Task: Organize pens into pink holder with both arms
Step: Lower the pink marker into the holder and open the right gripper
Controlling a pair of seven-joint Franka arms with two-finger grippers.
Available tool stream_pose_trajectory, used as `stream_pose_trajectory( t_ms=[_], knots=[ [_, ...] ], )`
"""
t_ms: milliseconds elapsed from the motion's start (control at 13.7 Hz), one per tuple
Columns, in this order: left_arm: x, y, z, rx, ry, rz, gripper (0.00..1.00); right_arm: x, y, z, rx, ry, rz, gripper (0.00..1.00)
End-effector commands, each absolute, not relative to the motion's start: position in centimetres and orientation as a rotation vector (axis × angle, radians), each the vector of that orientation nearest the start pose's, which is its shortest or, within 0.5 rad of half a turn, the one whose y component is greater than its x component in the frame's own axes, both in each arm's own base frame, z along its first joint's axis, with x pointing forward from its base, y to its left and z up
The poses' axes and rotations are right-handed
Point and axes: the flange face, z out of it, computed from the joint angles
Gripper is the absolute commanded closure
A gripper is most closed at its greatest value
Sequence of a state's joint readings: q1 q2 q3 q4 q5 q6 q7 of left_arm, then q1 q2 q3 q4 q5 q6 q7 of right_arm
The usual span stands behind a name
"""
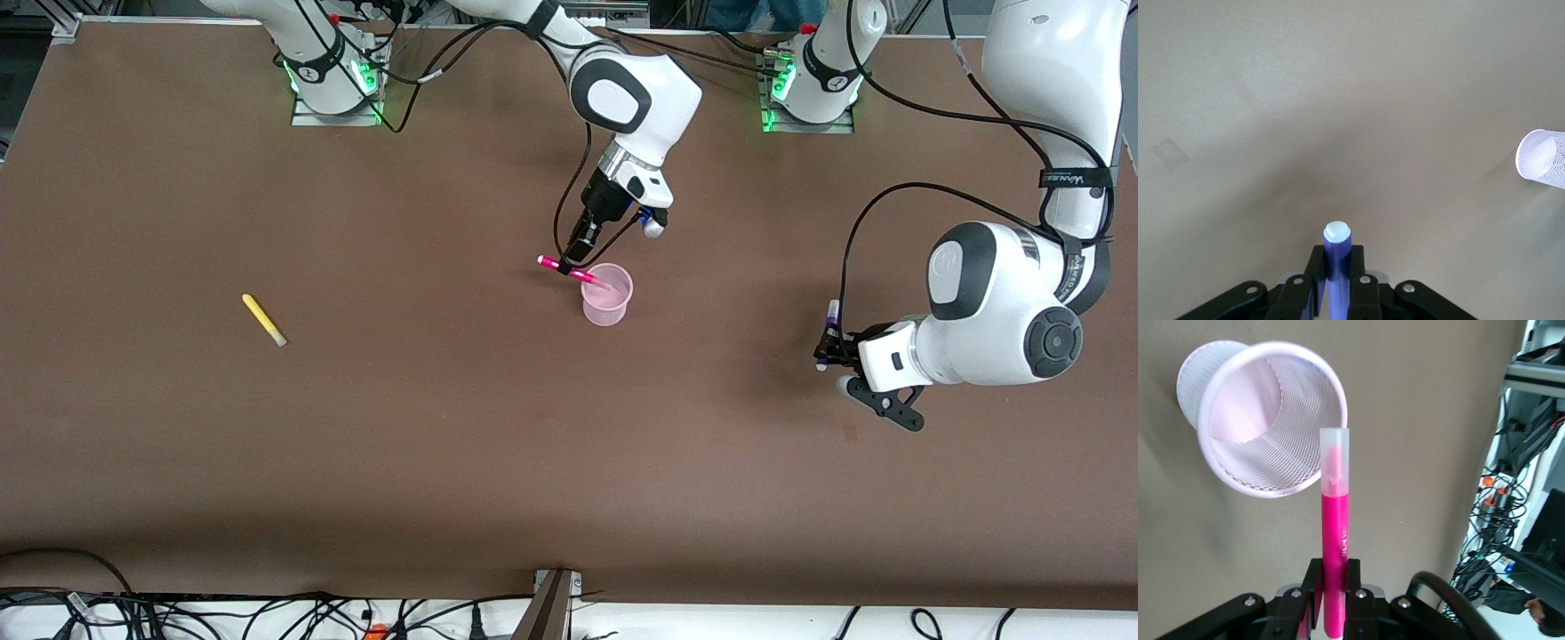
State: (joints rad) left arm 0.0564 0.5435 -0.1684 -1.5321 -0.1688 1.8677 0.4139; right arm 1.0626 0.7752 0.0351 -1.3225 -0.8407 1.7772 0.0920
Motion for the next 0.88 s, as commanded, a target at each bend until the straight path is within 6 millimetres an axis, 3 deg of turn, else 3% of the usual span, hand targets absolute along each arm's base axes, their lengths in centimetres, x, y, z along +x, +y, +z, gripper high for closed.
stream_pose_trajectory(
  t_ms=[0,366,585,805],
  knots=[
    [67.3,-7.3,33.7,-3.341,0.782,0.276,1.0,39.4,61.8,28.5,1.832,1.394,0.282,1.0],
    [67.3,-7.3,33.6,-3.341,0.781,0.278,1.0,39.8,62.5,27.1,1.852,1.36,0.309,1.0],
    [67.3,-7.3,33.6,-3.341,0.781,0.278,1.0,39.7,62.4,25.2,1.836,1.367,0.285,1.0],
    [67.3,-7.3,33.5,-3.34,0.784,0.281,1.0,39.7,62.8,25.7,1.84,1.366,0.303,1.0]
  ],
)
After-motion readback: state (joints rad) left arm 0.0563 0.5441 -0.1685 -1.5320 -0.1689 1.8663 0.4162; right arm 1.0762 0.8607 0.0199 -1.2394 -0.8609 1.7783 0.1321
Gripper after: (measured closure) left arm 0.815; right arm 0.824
